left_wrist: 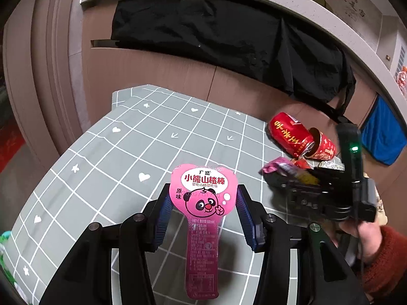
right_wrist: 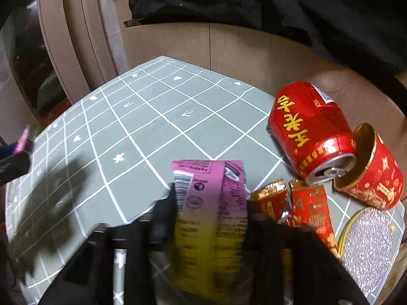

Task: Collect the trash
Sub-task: 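Grasp the pink-and-yellow snack packet with the right tool, then carry the candy stick and snack packet over the trash bin with both tools, then open both tools to drop the candy stick and snack packet into the bin, then move the left tool to the table and grasp the red can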

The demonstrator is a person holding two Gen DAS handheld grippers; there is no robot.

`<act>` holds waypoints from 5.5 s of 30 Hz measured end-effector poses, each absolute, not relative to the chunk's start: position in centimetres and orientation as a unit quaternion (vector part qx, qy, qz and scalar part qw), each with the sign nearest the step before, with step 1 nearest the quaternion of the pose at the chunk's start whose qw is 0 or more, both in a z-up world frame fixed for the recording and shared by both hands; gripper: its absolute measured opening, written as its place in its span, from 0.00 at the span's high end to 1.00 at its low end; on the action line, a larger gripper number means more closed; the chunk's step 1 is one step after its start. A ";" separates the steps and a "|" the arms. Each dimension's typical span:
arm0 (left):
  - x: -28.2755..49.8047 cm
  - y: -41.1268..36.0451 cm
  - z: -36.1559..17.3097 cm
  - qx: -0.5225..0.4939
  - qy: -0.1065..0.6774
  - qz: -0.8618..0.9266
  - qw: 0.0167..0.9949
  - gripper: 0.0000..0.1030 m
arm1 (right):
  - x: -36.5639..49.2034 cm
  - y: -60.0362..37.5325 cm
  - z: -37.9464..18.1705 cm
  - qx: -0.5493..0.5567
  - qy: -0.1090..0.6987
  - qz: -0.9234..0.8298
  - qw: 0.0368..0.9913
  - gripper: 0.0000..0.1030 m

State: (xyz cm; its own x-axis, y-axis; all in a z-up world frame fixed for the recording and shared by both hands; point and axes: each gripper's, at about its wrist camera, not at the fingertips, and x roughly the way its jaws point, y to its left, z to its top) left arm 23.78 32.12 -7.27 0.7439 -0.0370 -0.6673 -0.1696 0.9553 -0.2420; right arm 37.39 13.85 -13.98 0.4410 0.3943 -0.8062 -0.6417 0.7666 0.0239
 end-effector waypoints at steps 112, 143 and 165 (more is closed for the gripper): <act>35.8 4.9 0.6 -0.076 0.284 -0.123 0.948 0.26 | 31.0 -28.3 1.3 0.070 0.255 0.077 0.961 0.38; 46.0 19.4 -10.5 -0.267 0.402 -0.042 0.875 0.26 | 34.2 -14.8 -4.4 0.045 0.342 0.169 0.923 0.38; 46.0 19.8 -11.5 -0.313 0.441 -0.100 0.835 0.58 | 36.7 -12.1 -6.2 0.044 0.372 0.190 0.907 0.38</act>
State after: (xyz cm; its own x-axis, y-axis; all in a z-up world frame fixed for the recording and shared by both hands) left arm 46.04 19.84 -11.54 0.5913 -0.4434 -0.6736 -0.1081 0.7841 -0.6111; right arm 36.75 -12.12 -6.22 0.6507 0.3782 -0.6585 -0.3128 0.9236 0.2214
